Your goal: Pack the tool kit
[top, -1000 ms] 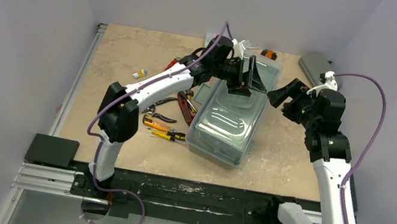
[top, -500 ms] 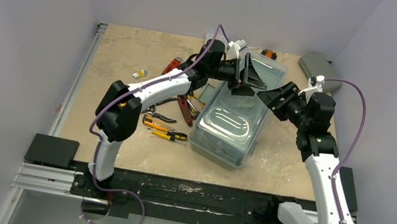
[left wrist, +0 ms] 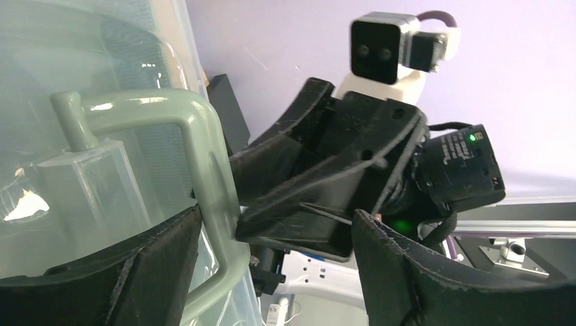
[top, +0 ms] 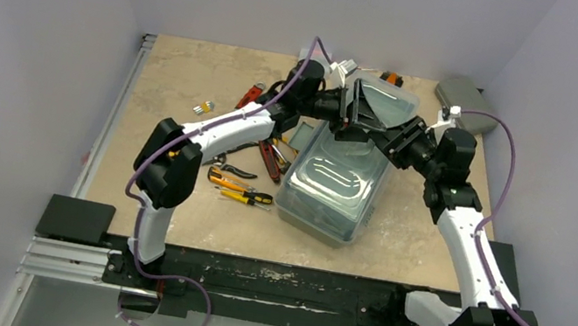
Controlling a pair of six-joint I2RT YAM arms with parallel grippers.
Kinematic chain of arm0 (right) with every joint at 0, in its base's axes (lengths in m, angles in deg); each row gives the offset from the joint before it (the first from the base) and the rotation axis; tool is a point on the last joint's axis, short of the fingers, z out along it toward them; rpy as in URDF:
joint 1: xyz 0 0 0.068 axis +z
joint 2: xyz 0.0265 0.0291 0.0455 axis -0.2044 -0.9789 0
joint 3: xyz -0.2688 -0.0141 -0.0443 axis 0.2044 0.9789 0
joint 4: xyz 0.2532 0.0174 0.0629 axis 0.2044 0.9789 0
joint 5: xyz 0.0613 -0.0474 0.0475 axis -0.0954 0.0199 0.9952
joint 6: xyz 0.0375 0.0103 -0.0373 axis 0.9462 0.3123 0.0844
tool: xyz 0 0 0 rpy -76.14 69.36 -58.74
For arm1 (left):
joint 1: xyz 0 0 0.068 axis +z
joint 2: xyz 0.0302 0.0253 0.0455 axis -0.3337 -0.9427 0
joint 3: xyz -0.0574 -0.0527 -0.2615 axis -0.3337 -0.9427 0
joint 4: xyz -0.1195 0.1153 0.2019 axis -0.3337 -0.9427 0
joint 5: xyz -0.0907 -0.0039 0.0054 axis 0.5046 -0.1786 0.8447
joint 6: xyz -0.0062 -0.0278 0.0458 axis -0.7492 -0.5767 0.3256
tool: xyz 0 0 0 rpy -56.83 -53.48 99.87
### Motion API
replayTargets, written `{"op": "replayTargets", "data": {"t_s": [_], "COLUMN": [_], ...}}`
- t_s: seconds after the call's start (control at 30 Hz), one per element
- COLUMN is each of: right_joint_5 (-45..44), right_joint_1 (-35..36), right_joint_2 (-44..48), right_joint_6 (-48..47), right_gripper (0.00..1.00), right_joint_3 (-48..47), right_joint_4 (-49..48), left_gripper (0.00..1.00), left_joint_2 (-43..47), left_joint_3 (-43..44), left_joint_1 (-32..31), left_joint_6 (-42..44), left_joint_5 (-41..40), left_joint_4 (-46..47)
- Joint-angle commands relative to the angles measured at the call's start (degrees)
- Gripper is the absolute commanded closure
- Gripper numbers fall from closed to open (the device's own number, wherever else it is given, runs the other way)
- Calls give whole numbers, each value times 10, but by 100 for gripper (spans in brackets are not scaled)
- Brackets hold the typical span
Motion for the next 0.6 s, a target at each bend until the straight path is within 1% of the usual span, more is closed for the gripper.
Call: {"op": "replayTargets", "data": {"t_s": [0.0, 0.07, 0.13, 0.17, 0.23, 0.3, 0.37, 0.4, 0.47, 0.57], "right_joint_5": [33, 25, 10, 4, -1, 2, 20, 27, 32, 31], "right_joint_1": [8, 9, 9, 9, 9, 9, 9, 9, 8, 9], "right_joint_2": [-23, -23, -23, -24, -33, -49, -72, -86, -120, -176], "right_joint_6": [12, 7, -13, -20, -34, -53, -66, -68, -91, -126], "right_gripper": [62, 68, 78, 83, 93, 100, 100, 100, 100, 100], "right_joint_3": [9, 7, -6, -16, -32, -54, -77, -88, -118, -178], "right_joint_4": [-40, -37, -10, 1, 18, 37, 45, 47, 61, 98], "left_gripper": [22, 21, 19, 17, 13, 7, 2, 0, 0, 0], "left_joint_2": [43, 53, 70, 83, 114, 151, 195, 219, 265, 326], "left_joint_3": [0, 2, 13, 22, 47, 53, 36, 22, -7, -59], "left_joint_1": [-2, -1, 2, 3, 3, 7, 12, 13, 15, 21], "left_joint_6": [3, 18, 57, 95, 178, 242, 283, 300, 326, 342], "left_joint_5": [18, 17, 11, 3, -36, -82, -125, -149, -202, -272], "left_joint_4": [20, 7, -37, -75, -197, -286, -348, -364, -396, -426]}}
